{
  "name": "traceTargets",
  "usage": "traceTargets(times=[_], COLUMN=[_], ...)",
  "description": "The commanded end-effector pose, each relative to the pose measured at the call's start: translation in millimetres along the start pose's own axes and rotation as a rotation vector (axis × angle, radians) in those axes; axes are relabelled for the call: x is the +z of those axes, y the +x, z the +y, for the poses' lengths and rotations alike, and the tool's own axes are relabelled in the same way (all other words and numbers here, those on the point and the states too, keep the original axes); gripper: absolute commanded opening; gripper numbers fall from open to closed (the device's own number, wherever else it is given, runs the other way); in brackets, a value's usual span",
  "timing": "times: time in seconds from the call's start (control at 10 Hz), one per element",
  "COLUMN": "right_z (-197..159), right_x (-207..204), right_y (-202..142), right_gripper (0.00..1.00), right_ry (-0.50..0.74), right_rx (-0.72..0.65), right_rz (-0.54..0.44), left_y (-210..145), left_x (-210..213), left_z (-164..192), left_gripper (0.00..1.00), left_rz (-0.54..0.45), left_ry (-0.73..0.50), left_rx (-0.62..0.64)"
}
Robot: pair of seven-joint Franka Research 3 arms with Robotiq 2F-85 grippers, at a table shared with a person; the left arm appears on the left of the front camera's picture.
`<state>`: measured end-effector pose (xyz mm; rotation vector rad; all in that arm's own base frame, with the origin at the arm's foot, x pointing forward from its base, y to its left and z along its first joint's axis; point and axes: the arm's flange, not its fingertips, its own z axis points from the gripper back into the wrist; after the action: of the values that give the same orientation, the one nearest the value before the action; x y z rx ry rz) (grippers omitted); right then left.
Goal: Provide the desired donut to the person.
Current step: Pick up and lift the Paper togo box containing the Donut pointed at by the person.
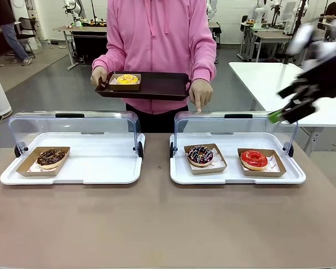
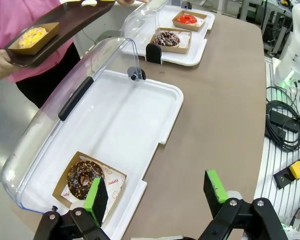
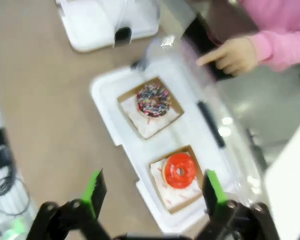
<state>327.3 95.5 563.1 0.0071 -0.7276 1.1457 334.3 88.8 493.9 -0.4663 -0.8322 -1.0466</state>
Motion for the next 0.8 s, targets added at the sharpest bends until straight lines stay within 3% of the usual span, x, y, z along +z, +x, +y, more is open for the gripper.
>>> traceTargets(times=[0.0,0.2,0.3,0.4,0.5,0.7], right_z=[5.3,14.5,16.8,21.5,33.1,33.1], right_x=[-40.4,-98.6,-119.0,-120.6,-113.1,-113.1], right_y=[52.9,67.9,59.3,53.1,61.1,61.1], right_gripper=[1.0,1.0,1.0,1.0,1.0,1.0], right_ry=[-0.071,-0.008,0.041,0.111,0.0,0.0], right_rx=[0.119,0.269,0.324,0.369,0.288,0.288], right_rz=[0.289,0.463,0.48,0.311,0.438,0.438], left_y=[-1.7,-1.7,-1.7,-1.7,-1.7,-1.7], left_x=[0.3,0.3,0.3,0.3,0.3,0.3], left_z=[0.8,0.8,0.8,0.8,0.8,0.8], left_gripper=[1.0,1.0,1.0,1.0,1.0,1.0], left_rz=[-0.015,-0.015,-0.015,-0.015,-0.015,-0.015], left_ry=[-0.001,-0.001,-0.001,-0.001,-0.001,-0.001], left_rx=[0.001,0.001,0.001,0.001,0.001,0.001])
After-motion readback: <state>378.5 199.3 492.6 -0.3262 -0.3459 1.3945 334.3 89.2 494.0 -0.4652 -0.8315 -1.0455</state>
